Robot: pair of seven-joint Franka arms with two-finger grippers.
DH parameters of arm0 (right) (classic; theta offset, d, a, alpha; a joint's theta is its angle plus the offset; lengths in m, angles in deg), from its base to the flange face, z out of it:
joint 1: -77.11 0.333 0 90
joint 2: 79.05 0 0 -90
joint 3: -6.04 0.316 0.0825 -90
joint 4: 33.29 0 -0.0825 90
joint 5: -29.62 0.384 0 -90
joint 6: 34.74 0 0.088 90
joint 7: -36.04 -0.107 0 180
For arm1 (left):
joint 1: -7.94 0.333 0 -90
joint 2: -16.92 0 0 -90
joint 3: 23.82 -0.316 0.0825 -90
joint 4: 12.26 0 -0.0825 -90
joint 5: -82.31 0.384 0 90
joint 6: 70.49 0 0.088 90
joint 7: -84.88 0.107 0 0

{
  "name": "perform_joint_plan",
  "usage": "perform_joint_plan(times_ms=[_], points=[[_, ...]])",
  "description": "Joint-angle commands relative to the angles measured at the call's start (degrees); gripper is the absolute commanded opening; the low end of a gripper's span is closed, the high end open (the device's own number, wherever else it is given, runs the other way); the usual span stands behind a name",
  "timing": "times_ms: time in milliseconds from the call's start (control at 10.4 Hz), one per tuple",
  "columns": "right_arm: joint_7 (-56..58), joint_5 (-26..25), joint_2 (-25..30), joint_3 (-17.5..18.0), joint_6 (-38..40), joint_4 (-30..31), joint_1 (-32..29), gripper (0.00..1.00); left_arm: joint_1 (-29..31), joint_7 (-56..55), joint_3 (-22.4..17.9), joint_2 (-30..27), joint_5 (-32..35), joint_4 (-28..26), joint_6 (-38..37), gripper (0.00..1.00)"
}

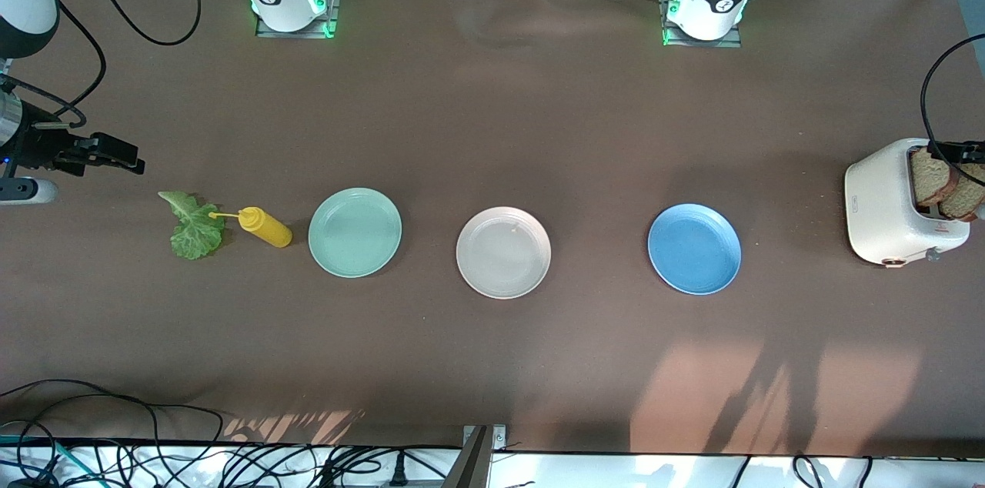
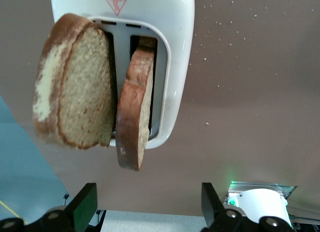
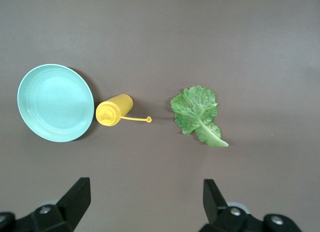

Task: Make sandwich on beige plate with both arms
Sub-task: 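Grasp the bread slice with the left gripper and pull it up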

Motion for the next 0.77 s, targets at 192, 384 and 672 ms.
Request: perform_joint_plan(times_ms=[192,384,672], points=[[0.29,0.97,-0.31,0.19,0.82,-1.13,-0.42,1.00,0.75,1.16,0.54,2.83,1.90,0.26,4.18,0.88],[0.20,1.05,-0.31,0.19,0.82,-1.13,-0.42,1.00,0.75,1.16,0.54,3.54,1.99,0.26,4.36,0.78],[0.29,0.97,-0.31,0.19,0.82,-1.13,-0.42,1.00,0.66,1.16,0.54,3.54,2.07,0.26,4.19,0.25]])
